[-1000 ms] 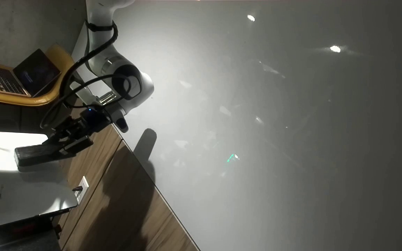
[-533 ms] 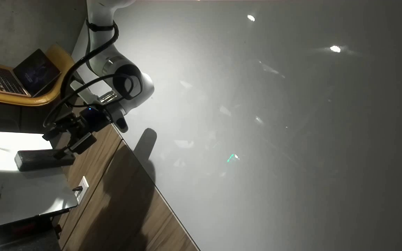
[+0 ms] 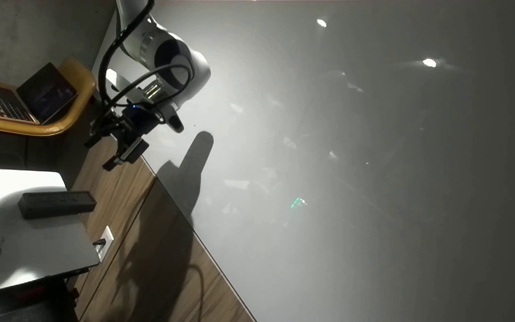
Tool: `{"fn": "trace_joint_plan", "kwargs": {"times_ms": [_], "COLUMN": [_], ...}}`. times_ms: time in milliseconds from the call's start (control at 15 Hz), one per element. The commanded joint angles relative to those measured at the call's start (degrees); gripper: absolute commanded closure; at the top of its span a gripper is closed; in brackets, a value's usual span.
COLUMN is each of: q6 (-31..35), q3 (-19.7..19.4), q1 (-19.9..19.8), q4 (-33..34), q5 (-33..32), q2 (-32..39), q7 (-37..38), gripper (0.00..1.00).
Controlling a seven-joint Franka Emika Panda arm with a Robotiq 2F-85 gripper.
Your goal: Use the eraser to wipe the whiteboard.
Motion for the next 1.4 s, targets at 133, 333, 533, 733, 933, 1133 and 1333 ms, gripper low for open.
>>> {"fn": "trace_joint_plan", "kwargs": {"times_ms": [133, 333, 533, 733, 933, 1133, 1333], "q6": [1.9, 5.4, 9.3, 11.0, 11.4, 12.5, 12.6], "q3": [0.7, 0.2, 0.1, 0.4, -0.2, -1.2, -2.9], "q1": [1.2, 1.6, 1.5, 1.4, 1.0, 0.5, -0.2], "q4": [-1.2, 0.5, 1.9, 2.9, 3.7, 3.7, 3.3], "q5": [1.3, 1.9, 1.4, 0.5, 0.7, 1.1, 1.5], "q2": [-16.1, -20.8, -23.7, -25.1, -26.0, -26.5, -26.7], "q7": [-5.0, -5.6, -4.7, -4.0, -4.2, -4.6, -5.3], "gripper": [0.00, 0.00, 0.00, 0.00, 0.00, 0.00, 0.00]}}
